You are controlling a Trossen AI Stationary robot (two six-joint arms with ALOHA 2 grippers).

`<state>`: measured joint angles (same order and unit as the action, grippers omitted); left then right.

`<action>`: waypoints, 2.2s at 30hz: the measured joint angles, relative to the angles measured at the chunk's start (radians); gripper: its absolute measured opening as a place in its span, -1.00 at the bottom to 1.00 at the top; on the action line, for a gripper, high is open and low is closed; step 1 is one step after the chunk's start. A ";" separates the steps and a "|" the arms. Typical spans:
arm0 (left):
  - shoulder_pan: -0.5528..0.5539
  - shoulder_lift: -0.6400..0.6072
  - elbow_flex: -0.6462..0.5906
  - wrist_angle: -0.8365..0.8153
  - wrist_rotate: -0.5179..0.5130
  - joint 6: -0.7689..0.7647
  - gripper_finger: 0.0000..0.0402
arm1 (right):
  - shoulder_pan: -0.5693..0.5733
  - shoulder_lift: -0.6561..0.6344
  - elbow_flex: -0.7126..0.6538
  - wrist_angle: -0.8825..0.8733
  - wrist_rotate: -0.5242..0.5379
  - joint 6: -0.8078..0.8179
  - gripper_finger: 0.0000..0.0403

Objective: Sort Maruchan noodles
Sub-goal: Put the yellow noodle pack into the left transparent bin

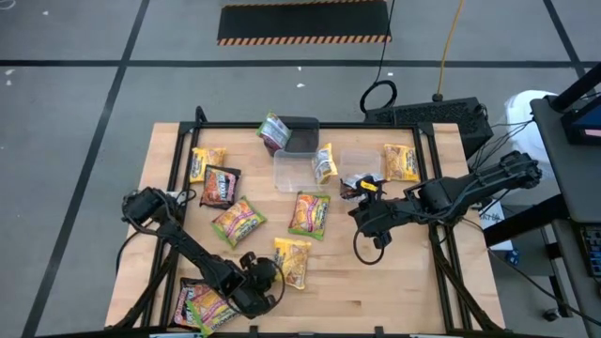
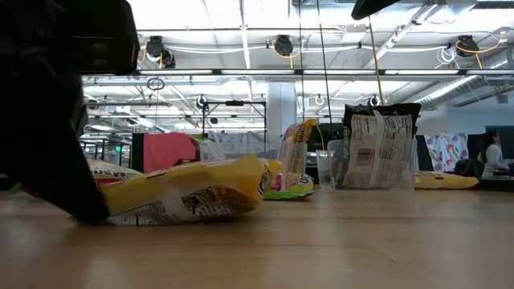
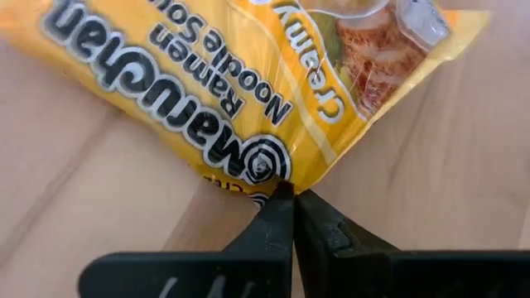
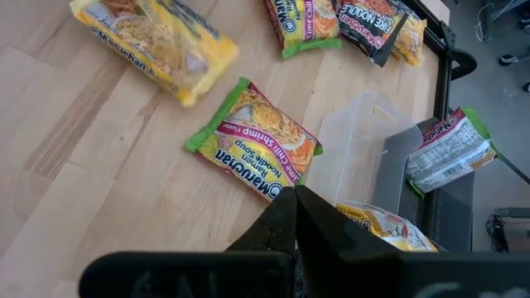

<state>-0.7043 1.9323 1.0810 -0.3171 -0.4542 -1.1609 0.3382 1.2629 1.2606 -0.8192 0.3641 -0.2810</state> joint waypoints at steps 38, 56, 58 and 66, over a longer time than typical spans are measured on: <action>0.266 -0.166 0.002 0.381 -0.220 0.310 -1.00 | 0.000 0.000 0.000 0.000 0.005 -0.023 -1.00; 0.319 -0.280 0.004 0.607 -0.477 0.613 -1.00 | 0.000 0.000 0.000 0.002 0.009 -0.045 -1.00; 0.329 -0.283 0.004 0.613 -0.522 0.628 -1.00 | 0.000 0.000 0.000 0.005 0.009 -0.045 -1.00; 0.418 -0.283 0.004 0.597 -0.578 0.583 -1.00 | 0.000 0.000 0.000 0.034 0.086 -0.058 -1.00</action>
<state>-0.2860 1.6493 1.0847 0.2802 -1.0321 -0.5777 0.3382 1.2625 1.2606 -0.7849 0.4499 -0.3387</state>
